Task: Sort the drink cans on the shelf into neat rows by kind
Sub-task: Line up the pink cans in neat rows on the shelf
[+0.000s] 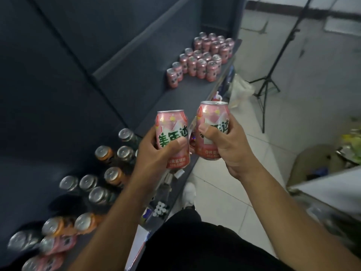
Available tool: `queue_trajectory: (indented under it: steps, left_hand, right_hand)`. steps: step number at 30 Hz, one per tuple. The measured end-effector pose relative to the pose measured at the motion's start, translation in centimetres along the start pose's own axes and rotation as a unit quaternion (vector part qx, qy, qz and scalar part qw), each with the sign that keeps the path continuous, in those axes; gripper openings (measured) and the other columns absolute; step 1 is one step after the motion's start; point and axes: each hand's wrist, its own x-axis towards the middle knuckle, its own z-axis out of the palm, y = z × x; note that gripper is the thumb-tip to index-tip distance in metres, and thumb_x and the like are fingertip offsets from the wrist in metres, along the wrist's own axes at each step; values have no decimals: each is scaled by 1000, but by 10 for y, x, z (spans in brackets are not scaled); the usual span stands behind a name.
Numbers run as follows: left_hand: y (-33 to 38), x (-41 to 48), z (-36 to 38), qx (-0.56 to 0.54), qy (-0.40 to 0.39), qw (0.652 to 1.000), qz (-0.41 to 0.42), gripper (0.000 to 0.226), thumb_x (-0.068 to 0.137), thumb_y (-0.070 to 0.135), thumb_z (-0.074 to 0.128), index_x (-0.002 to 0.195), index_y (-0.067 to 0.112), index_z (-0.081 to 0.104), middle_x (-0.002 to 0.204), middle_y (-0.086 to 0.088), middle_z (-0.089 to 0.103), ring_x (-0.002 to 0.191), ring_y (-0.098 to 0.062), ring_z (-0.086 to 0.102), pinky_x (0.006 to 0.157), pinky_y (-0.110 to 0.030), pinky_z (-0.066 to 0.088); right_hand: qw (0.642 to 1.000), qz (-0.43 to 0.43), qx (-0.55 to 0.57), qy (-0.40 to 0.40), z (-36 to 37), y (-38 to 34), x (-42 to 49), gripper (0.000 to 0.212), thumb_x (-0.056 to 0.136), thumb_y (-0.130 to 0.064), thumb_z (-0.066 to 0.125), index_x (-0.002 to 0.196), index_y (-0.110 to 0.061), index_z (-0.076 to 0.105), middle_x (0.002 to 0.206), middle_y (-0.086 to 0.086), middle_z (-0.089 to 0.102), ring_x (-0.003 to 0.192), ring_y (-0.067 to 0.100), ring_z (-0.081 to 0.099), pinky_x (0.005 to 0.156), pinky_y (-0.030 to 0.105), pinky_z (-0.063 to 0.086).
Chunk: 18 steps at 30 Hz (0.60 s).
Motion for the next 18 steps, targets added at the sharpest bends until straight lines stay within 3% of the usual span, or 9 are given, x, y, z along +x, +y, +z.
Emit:
queue_trajectory:
  steps: [2,9,14,18]
  left_hand:
    - [-1,24,8,3,-11,1000,-6,36,75,27,77,109,27,66,94,9,78,82,-11,76,62,-20,57]
    - [-4,133,25,8,-45,999,-14,48,68,21,89,111,21,67,96,5,78,85,-11,75,66,-22,57]
    - [-3,226,38,6,-66,997,-25,31,85,5,77,111,17,66,90,8,76,81,-7,73,65,-19,56]
    - [7,283,51,-4,-85,996,-20,42,72,24,82,110,23,64,91,10,74,82,-7,73,66,-20,56]
  right_hand:
    - [999,-15,-1,31,-12,-3,17,52,78,-24,81,126,-13,62,114,13,73,106,33,71,90,46,61]
    - [993,-42,-54,94,-38,-16,102,52,77,-32,79,125,-18,62,111,5,74,103,24,72,84,32,61]
    - [983,-42,-124,128,-47,-30,176,57,77,-41,77,127,-20,60,109,-5,73,98,9,72,76,21,58]
    - [973,-59,-172,145,-54,-36,231,55,82,-38,79,130,-21,58,113,-9,70,101,2,69,77,17,56]
